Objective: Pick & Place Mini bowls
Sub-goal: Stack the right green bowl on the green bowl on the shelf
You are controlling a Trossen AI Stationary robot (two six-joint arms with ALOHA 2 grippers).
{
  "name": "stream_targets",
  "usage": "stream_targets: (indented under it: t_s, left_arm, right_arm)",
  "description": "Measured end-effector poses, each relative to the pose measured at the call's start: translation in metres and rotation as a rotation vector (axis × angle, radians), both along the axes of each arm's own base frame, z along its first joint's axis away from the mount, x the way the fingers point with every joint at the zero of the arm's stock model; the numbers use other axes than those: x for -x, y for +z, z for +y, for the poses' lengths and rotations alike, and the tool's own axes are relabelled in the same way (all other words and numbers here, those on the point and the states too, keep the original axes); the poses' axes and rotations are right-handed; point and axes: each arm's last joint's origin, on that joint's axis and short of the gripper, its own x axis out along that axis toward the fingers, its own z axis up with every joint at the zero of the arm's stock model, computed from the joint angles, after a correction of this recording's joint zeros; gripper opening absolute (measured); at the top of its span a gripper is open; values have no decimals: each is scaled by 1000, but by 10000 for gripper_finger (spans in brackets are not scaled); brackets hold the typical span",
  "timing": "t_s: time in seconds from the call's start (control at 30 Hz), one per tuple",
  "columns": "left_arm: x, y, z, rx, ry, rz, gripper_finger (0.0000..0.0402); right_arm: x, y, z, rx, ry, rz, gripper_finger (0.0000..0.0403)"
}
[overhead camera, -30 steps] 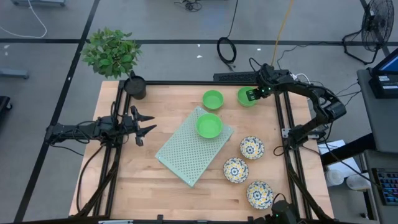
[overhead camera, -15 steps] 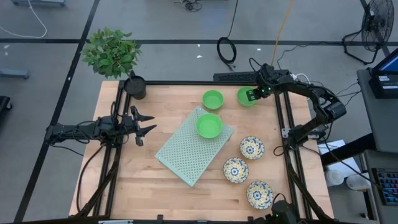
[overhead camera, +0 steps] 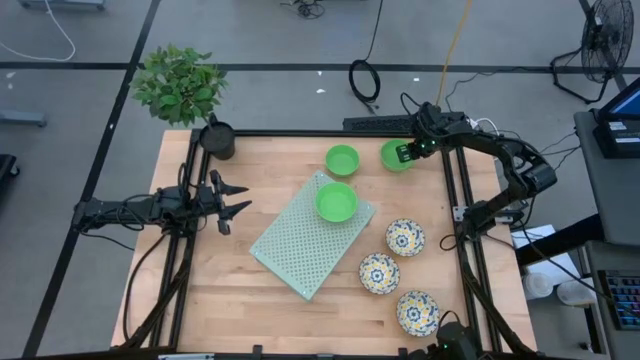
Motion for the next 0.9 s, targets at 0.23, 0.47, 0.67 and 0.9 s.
stream_targets:
  t_s: [0.23, 0.47, 0.67, 0.9]
  left_arm:
    - [0, 0, 0, 0, 0, 0, 182]
    - [0, 0, 0, 0, 0, 0, 182]
    - [0, 0, 0, 0, 0, 0, 182]
    - [0, 0, 0, 0, 0, 0, 182]
  right_arm:
    - [0, 0, 0, 0, 0, 0, 34]
    - [0, 0, 0, 2, 6, 2, 24]
    - [0, 0, 0, 1, 6, 2, 16]
    - [1, -3, 1, 8, 7, 2, 11]
